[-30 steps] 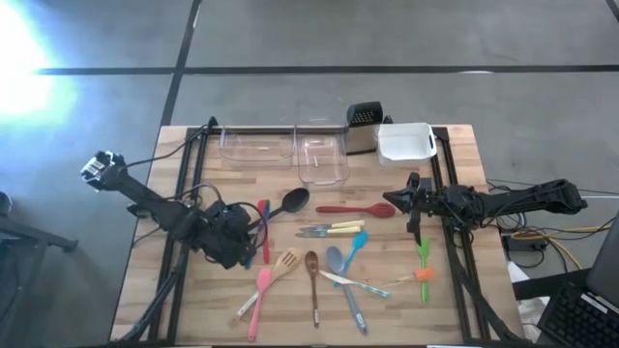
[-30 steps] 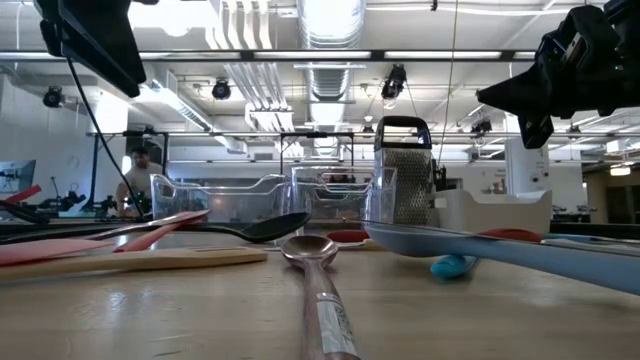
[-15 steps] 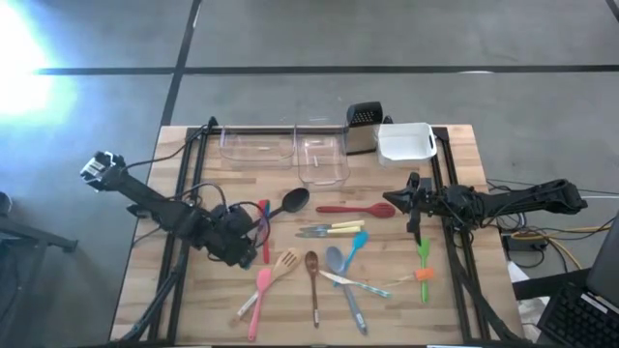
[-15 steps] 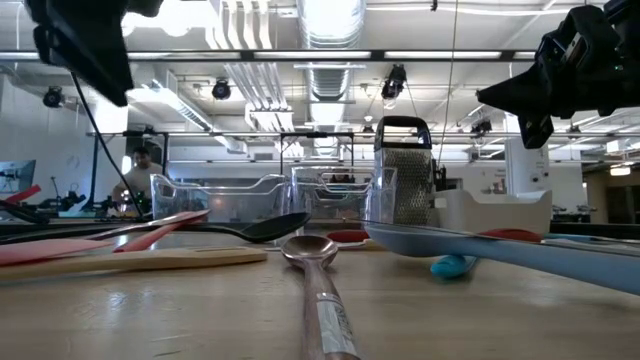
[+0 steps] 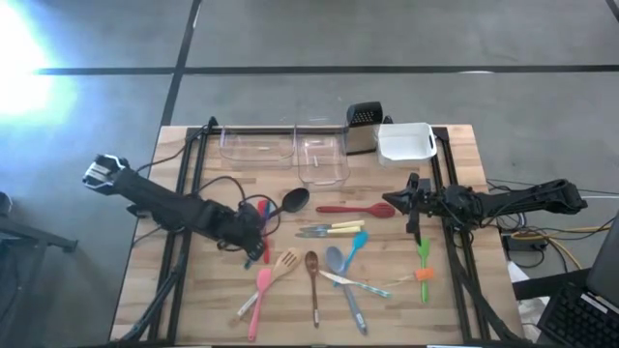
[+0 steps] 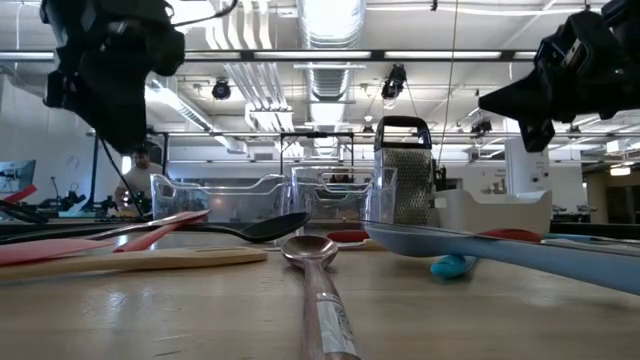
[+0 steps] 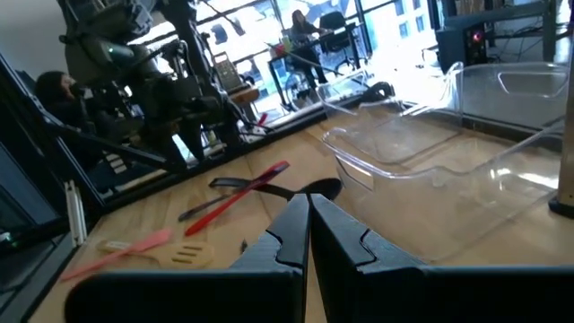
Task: Pick & Place Kitchen Items
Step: Put the purple knife into the left transparent bin
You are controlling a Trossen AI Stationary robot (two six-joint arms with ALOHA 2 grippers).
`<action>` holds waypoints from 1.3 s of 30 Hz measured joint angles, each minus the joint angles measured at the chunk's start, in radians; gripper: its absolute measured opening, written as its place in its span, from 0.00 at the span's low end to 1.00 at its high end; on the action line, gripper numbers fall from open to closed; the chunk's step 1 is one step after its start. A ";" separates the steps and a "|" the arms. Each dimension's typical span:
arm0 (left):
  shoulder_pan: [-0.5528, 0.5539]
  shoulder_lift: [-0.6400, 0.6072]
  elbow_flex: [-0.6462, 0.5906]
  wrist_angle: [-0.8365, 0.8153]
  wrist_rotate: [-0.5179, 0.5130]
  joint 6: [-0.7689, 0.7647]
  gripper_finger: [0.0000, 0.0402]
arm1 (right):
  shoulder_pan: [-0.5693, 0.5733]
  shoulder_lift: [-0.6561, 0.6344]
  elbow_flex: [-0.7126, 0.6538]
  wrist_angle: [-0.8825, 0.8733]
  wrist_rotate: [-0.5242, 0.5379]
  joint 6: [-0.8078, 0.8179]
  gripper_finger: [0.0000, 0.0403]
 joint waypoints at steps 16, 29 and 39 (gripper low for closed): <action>0.072 0.201 0.000 0.008 0.087 0.040 0.44 | 0.000 0.000 0.000 -0.007 0.000 0.000 0.02; 0.123 0.243 0.000 0.030 0.097 0.048 0.44 | 0.000 0.000 0.000 -0.007 0.000 0.000 0.02; 0.125 0.243 -0.001 0.049 0.110 0.051 0.44 | 0.000 0.000 0.000 -0.007 0.000 0.000 0.02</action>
